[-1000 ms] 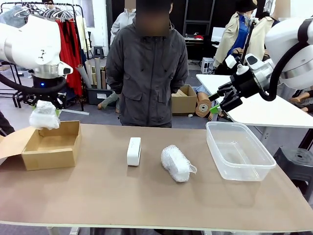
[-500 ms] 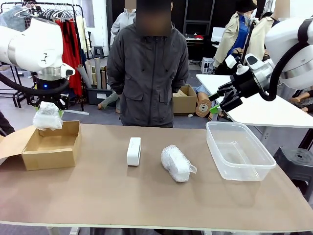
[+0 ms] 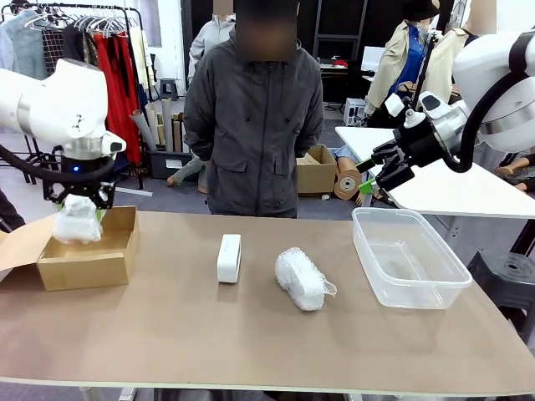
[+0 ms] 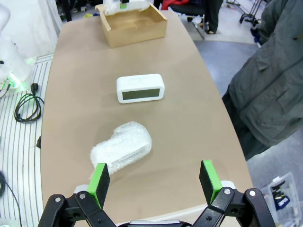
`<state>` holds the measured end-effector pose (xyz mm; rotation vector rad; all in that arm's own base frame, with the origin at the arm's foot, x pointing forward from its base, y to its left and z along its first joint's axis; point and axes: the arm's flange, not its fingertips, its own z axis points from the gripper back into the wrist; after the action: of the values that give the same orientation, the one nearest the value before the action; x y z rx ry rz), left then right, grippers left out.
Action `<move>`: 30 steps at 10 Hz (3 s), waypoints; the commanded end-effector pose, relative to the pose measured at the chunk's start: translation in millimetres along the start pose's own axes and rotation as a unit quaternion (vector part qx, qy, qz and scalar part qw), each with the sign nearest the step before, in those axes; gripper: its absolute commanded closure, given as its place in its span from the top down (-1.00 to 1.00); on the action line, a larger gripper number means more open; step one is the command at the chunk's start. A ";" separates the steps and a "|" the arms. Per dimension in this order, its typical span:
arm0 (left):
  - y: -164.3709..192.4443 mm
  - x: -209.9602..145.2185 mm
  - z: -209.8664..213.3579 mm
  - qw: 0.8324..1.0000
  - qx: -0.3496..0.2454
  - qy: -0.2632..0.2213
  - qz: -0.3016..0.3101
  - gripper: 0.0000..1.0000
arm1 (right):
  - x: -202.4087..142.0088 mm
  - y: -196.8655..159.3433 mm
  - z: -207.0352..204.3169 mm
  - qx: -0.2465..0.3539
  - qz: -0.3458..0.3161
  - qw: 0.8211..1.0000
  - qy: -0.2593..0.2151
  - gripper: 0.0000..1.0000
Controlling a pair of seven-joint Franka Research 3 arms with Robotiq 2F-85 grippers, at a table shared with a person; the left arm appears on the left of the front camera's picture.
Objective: Separate and place wrapped and unwrapped clocks.
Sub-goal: If the picked Digital clock is wrapped, place it in the Package Box ; if not, place it in the Organizing box.
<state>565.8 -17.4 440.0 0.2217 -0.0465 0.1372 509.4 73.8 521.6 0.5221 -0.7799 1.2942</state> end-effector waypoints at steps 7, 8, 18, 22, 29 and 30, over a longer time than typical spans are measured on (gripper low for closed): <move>9.7 14.4 -46.7 1.000 0.013 -0.026 -0.006 -1.00 | 1.3 0.2 0.9 0.002 0.001 1.000 -0.006 1.00; 8.8 16.7 -49.9 0.999 0.021 -0.025 -0.006 -1.00 | 1.3 0.2 0.9 0.002 0.001 1.000 -0.006 1.00; -4.5 26.7 -85.2 0.999 0.050 0.002 -0.014 -1.00 | 1.3 0.2 0.9 0.002 0.001 1.000 -0.006 1.00; -5.4 28.5 -92.9 0.998 0.060 0.010 -0.012 -0.91 | 1.3 0.2 0.9 0.002 0.001 1.000 -0.006 1.00; -3.7 29.3 -90.3 0.998 0.064 0.007 -0.009 1.00 | 1.3 0.2 0.9 0.002 0.001 1.000 -0.006 1.00; -2.4 29.6 -89.4 0.998 0.064 0.006 -0.009 1.00 | 1.3 0.2 0.9 0.002 0.001 1.000 -0.006 1.00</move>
<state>597.7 2.7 351.8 0.3132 -0.0111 0.0999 509.4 73.8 521.6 0.5221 -0.7799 1.2942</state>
